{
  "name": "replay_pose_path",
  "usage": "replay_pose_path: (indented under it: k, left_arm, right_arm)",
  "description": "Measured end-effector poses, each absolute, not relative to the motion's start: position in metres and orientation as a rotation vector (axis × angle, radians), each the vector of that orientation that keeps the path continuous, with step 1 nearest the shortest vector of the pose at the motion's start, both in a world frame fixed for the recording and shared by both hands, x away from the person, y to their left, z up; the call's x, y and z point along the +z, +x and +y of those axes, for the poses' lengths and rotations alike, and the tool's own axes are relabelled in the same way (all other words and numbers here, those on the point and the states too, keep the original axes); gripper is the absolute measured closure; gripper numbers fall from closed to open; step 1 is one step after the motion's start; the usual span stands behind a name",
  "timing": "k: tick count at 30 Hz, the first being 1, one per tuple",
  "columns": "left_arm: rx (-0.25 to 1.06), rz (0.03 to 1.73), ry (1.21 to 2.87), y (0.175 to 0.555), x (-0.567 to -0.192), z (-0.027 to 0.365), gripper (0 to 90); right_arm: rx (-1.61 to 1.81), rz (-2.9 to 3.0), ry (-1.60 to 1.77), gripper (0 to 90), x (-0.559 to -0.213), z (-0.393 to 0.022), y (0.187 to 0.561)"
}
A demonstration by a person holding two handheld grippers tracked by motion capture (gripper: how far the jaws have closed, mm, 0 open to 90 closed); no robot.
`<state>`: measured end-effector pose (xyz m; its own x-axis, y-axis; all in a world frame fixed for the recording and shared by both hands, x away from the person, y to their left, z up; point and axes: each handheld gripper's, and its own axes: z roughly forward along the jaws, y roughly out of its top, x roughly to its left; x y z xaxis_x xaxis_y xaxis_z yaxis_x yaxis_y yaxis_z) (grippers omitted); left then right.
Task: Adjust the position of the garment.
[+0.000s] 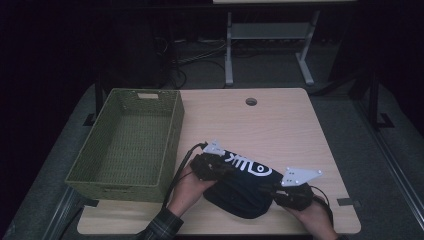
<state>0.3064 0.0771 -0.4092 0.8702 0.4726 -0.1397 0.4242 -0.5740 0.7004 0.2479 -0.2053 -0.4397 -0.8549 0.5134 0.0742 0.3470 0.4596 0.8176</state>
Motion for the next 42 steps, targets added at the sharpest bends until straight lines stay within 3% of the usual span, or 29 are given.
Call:
replay_pose_path:
  k: [11, 19, 23, 24, 25, 29, 33, 36, 42]
  left_arm:
    - [0.056, 0.666, 2.325, 0.295, -0.434, 0.078, 79.5]
    - [0.086, 0.720, 2.243, 0.300, -0.418, 0.092, 58.9]
    - [0.101, 0.765, 2.220, 0.305, -0.416, 0.096, 42.3]
    - [0.098, 0.773, 2.217, 0.307, -0.416, 0.097, 42.3]
    - [0.094, 0.781, 2.210, 0.308, -0.417, 0.098, 35.4]
    - [0.103, 0.825, 2.209, 0.314, -0.421, 0.100, 25.6]
    - [0.125, 0.840, 2.197, 0.318, -0.423, 0.100, 18.7]
    - [0.132, 0.850, 2.197, 0.324, -0.426, 0.100, 14.7]
    - [0.121, 0.863, 2.233, 0.331, -0.438, 0.096, 13.5]
  right_arm:
    - [1.248, 2.517, 0.834, 80.6, -0.451, -0.217, 0.262]
    - [1.256, 2.479, 0.875, 73.4, -0.448, -0.230, 0.256]
    - [1.247, 2.436, 0.929, 64.4, -0.449, -0.244, 0.252]
    - [1.247, 2.436, 0.929, 64.4, -0.449, -0.244, 0.252]
    - [1.236, 2.412, 0.952, 60.8, -0.450, -0.249, 0.250]
    - [1.218, 2.386, 0.964, 56.7, -0.451, -0.256, 0.247]
    - [1.186, 2.366, 0.998, 49.7, -0.453, -0.262, 0.245]
    - [1.143, 2.366, 1.048, 36.7, -0.459, -0.269, 0.246]
    - [1.063, 2.367, 1.121, 20.7, -0.468, -0.275, 0.248]
